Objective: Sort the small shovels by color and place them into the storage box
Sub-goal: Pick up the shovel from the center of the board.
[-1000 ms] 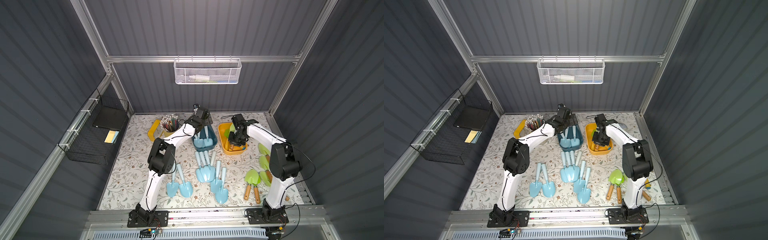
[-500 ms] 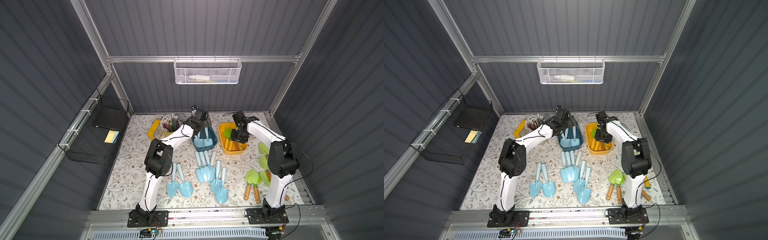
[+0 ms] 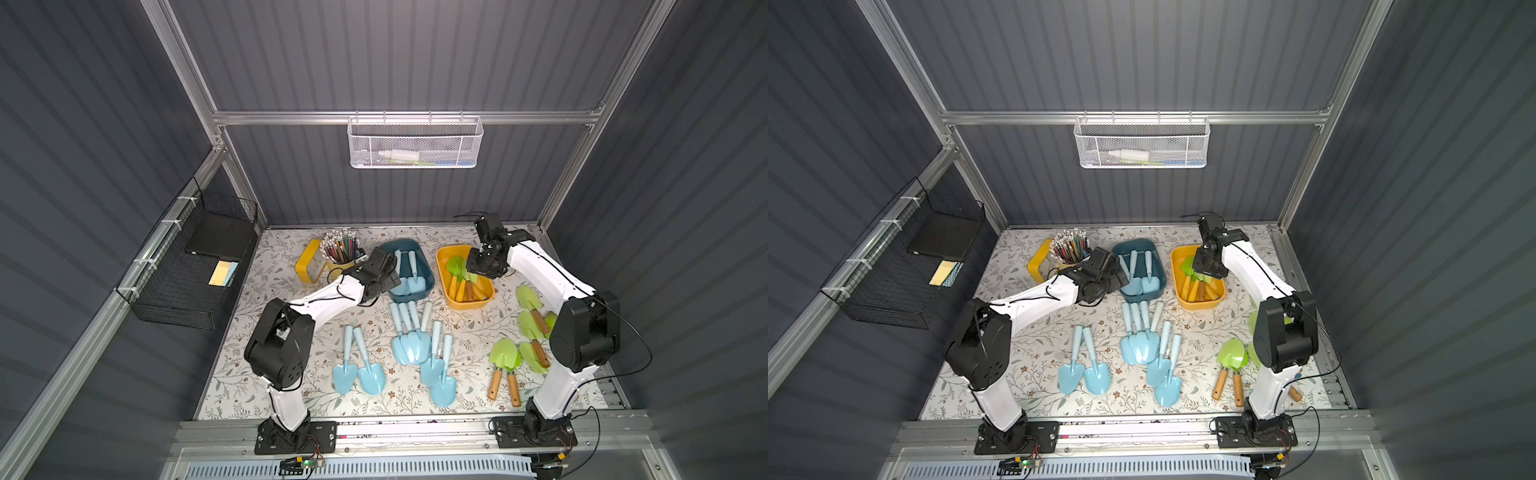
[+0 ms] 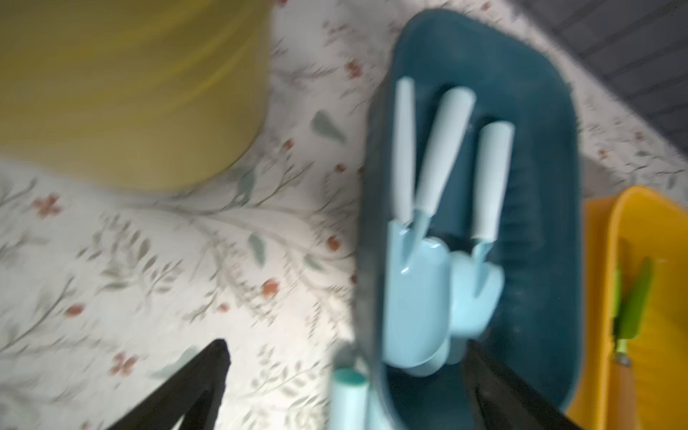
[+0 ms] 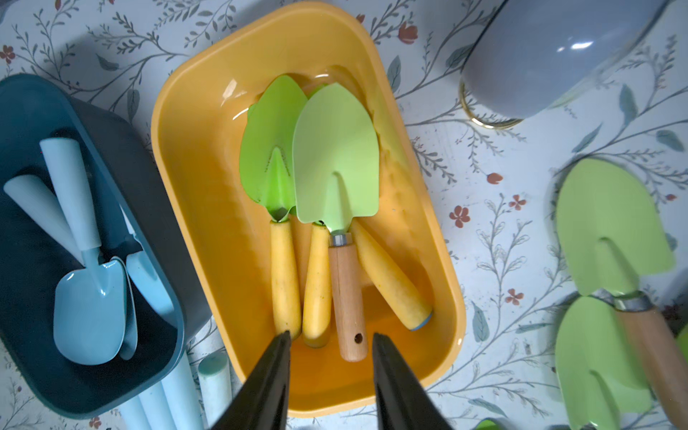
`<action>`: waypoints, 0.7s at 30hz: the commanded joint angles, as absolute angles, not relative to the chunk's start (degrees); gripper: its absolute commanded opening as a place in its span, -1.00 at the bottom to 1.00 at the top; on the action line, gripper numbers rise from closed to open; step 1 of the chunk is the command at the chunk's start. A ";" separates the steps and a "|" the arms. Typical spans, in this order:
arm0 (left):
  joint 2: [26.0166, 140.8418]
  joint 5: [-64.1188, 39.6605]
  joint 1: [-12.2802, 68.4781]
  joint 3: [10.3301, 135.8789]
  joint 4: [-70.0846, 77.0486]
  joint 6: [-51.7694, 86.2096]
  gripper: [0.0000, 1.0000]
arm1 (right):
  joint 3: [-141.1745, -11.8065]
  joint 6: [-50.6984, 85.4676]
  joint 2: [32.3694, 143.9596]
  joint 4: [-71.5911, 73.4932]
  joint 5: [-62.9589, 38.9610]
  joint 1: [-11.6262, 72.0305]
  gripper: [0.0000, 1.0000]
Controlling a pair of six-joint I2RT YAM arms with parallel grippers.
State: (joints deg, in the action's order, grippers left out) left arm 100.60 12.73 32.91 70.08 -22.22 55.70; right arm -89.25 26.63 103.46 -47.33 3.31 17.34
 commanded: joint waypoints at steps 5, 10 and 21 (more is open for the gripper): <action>88.05 12.24 32.77 58.07 -27.65 66.91 0.99 | -85.06 27.35 101.42 -45.01 -5.72 18.01 -0.19; 83.40 7.04 33.54 51.78 -29.15 70.39 0.99 | -83.35 27.38 101.74 -43.64 -7.59 18.63 -0.20; 79.41 4.53 40.81 49.03 -36.73 76.17 0.99 | -80.68 27.55 101.82 -41.23 -9.97 19.54 -0.21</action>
